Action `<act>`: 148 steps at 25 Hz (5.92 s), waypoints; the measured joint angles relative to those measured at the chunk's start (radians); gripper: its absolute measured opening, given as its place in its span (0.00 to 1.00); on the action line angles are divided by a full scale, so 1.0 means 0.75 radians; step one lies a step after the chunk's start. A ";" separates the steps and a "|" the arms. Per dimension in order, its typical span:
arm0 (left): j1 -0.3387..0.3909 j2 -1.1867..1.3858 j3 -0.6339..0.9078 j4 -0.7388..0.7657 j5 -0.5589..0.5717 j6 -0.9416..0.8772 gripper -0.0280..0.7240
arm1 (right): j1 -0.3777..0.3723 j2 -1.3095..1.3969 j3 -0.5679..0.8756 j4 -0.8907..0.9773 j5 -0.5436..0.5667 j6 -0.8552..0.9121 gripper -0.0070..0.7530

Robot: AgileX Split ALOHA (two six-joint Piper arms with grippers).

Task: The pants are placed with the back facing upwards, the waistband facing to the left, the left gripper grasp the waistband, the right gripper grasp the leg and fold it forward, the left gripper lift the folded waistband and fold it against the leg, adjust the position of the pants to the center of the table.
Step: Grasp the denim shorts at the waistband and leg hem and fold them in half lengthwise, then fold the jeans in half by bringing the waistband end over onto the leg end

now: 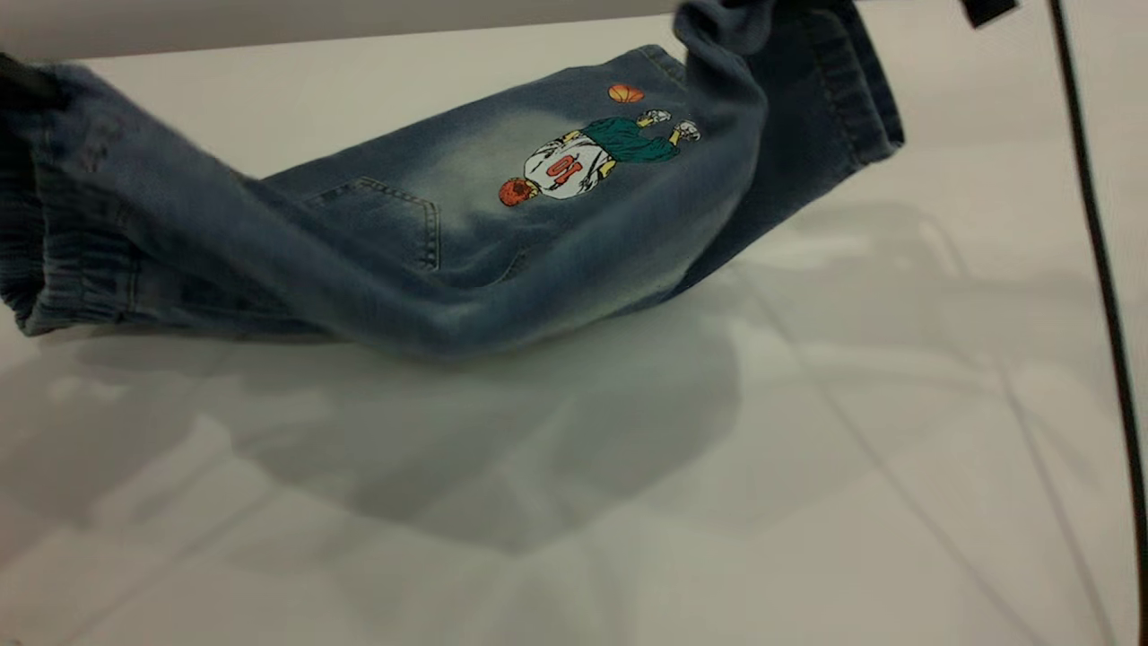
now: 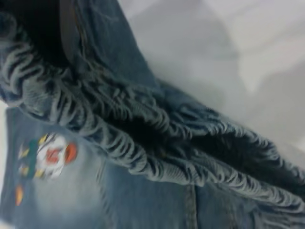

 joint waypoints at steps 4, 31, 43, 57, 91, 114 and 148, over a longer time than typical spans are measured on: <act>0.000 0.000 0.000 -0.059 -0.089 -0.074 0.20 | 0.000 0.134 -0.161 0.001 0.000 0.049 0.03; 0.000 0.317 0.000 -0.109 -0.726 -0.324 0.20 | 0.003 0.616 -0.618 -0.103 -0.172 0.193 0.03; 0.001 0.390 -0.002 -0.109 -0.962 -0.324 0.20 | 0.004 0.659 -0.620 -0.094 -0.263 0.179 0.03; 0.000 0.529 -0.002 -0.098 -0.980 -0.324 0.20 | 0.031 0.659 -0.621 -0.035 -0.211 -0.009 0.06; 0.114 0.537 -0.002 0.423 -1.045 -0.107 0.70 | 0.120 0.659 -0.618 -0.092 0.050 -0.024 0.25; 0.774 0.569 -0.493 0.394 0.074 0.399 0.70 | 0.177 0.686 -0.617 -0.118 0.090 -0.078 0.34; 0.850 1.020 -0.726 0.301 0.305 0.734 0.83 | 0.177 0.686 -0.617 -0.099 0.098 -0.121 0.34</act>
